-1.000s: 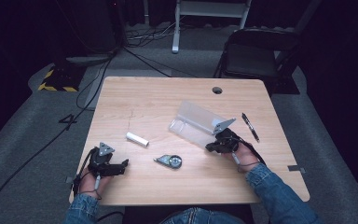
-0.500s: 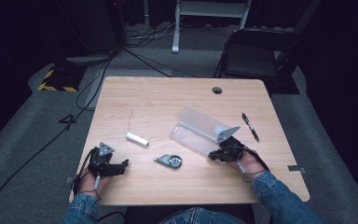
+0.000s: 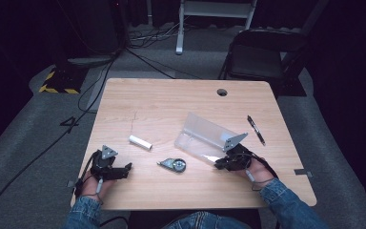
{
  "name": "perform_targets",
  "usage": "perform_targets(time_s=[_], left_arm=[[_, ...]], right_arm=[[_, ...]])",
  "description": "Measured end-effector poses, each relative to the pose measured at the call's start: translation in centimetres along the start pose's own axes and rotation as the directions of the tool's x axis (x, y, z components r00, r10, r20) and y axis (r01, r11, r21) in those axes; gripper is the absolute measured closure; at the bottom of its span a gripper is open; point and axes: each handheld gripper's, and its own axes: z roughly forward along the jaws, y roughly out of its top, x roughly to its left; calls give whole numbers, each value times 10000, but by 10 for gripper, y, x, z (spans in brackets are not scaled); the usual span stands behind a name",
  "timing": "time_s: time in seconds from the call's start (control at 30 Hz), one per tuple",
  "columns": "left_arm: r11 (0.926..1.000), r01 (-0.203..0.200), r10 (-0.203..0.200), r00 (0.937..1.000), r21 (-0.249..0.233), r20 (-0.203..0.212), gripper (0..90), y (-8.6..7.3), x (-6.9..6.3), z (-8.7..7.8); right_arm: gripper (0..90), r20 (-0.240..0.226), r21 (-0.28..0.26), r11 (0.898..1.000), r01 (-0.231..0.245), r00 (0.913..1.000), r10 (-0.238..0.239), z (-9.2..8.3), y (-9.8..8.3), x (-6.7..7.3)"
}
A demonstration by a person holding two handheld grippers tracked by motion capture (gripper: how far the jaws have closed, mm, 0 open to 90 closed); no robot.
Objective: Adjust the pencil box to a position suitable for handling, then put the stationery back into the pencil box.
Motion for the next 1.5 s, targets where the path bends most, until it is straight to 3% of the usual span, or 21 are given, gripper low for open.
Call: perform_targets(time_s=[0.37, 0.77, 1.13, 1.37, 1.4, 1.5], left_arm=[[10000, -67, 67, 10000, 27, 7, 119, 0, 0, 0], [10000, -15, 15, 10000, 20, -2, 122, 0, -1, -1], [10000, -79, 79, 10000, 14, -30, 121, -1, -1, -1], [10000, -76, 76, 10000, 11, -30, 121, -1, -1, -1], [10000, -76, 76, 10000, 11, -30, 121, -1, -1, -1], [10000, -75, 76, 10000, 10, -31, 121, -1, -1, -1]], right_arm=[[676, 159, -685, 9975, -186, 9997, 198, -10, 4, 0], [629, 440, -1951, 9799, -413, 9977, 508, -34, 14, -1], [608, 869, -2965, 9499, -991, 9877, 1302, -59, 15, -12], [600, 1269, -3544, 9249, -1373, 9730, 1930, -75, 8, -20], [600, 1269, -3544, 9249, -1373, 9730, 1930, -75, 8, -20], [601, 1468, -3902, 9075, -1557, 9625, 2283, -84, 3, -26]])
